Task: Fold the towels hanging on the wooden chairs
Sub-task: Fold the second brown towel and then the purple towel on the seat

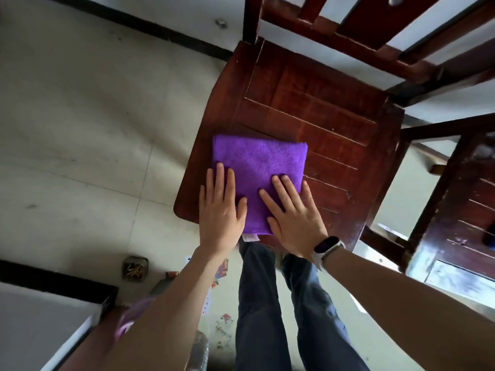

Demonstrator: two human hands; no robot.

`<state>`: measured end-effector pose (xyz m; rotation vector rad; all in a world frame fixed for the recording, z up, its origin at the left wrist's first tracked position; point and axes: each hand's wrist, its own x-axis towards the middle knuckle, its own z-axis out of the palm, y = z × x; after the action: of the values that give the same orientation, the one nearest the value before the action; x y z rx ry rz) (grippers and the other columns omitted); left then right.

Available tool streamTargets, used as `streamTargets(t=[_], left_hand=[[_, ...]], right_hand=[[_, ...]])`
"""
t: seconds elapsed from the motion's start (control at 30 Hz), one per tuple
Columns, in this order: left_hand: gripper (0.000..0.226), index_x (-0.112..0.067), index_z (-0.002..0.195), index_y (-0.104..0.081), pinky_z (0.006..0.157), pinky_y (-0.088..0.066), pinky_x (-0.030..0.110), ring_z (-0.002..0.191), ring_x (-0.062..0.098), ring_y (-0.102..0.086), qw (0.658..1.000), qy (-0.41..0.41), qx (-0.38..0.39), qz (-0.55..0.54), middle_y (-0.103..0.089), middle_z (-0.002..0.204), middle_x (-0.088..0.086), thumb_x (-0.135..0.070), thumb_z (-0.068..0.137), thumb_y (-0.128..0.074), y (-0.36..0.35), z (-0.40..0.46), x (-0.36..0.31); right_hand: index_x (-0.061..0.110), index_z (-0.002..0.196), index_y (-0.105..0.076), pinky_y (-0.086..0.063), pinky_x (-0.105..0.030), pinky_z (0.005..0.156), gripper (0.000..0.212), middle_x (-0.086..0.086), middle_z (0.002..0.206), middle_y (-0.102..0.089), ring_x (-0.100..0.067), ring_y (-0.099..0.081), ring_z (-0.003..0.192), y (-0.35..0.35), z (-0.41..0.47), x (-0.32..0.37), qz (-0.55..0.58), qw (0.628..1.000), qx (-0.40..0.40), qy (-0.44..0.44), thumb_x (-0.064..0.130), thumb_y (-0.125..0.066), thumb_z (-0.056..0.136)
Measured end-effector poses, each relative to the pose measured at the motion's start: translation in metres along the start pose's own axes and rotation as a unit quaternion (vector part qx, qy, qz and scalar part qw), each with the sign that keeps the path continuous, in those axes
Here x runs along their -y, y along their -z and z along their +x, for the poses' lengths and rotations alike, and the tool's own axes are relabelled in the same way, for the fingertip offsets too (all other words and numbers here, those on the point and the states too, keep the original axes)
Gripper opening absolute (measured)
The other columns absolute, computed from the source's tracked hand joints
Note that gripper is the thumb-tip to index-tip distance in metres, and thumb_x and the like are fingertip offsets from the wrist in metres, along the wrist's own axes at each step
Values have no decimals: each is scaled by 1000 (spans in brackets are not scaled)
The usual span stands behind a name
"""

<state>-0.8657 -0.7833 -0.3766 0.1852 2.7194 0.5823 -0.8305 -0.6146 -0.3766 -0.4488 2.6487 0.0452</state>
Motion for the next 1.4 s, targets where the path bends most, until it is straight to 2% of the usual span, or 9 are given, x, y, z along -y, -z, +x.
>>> streamTargets(t=[0.17,0.33,0.5,0.6,0.87,1.03,1.13,1.27,1.4], left_hand=[[39,7,125,-48,100,-41,38,116,38,-51,970,135,-94,-177,-52,124,27,-7,89,-55,22,18,0],[29,6,104,-59,82,-43,42,91,38,-58,960,207,-14,-190,-65,97,24,-18,88,-55,27,45,8],[8,-6,88,-64,85,-46,37,89,31,-61,897,317,61,-302,-66,88,13,-13,84,-61,32,61,10],[13,-11,70,-58,82,-48,42,83,32,-61,894,325,92,-295,-63,78,12,-11,83,-61,35,66,8],[24,-1,100,-55,80,-49,40,84,30,-59,938,244,59,-239,-63,91,15,-17,83,-62,29,61,-2],[28,-7,110,-45,66,-45,26,80,20,-55,878,292,99,-366,-57,93,8,-17,88,-59,19,55,-20],[39,-2,125,-46,73,-47,24,88,17,-58,856,278,135,-413,-61,107,12,-14,89,-56,25,50,-30],[28,-6,116,-57,78,-44,26,94,19,-59,938,135,117,-297,-64,107,9,-19,92,-51,47,27,-65],[37,2,127,-49,94,-32,17,120,28,-50,972,65,72,-216,-56,127,19,-16,95,-44,68,-12,-125]], right_hand=[[11,126,-52,-44,-48,97,42,-15,134,-51,-32,-49,122,14,-2,-10,186,975,-108,-57,24,-41,88],[5,128,-45,-37,-30,92,43,-17,118,-54,-32,-51,109,27,20,-9,491,788,-73,-363,16,-54,88],[3,128,-44,-40,-37,98,49,-19,124,-53,-33,-51,113,32,35,-3,570,682,-17,-458,23,-59,86],[3,131,-40,-41,-45,100,59,-18,127,-50,-33,-49,115,35,36,-2,592,663,13,-457,26,-64,83],[4,125,-42,-41,-33,85,35,-18,117,-52,-30,-51,100,27,27,-11,616,659,11,-431,9,-48,91],[4,106,-49,-37,-19,59,16,-9,94,-51,-17,-45,83,19,3,-20,678,589,-60,-435,1,-47,90],[6,114,-49,-44,-32,81,25,-11,101,-53,-20,-48,90,20,-14,-28,715,548,-73,-429,2,-49,89],[10,127,-45,-42,-34,93,42,-7,113,-55,-18,-51,101,34,-54,-40,758,486,-107,-422,2,-54,87],[15,135,-39,-51,-17,76,47,-5,123,-54,-17,-55,100,63,-117,-52,757,489,-156,-403,9,-53,91]])
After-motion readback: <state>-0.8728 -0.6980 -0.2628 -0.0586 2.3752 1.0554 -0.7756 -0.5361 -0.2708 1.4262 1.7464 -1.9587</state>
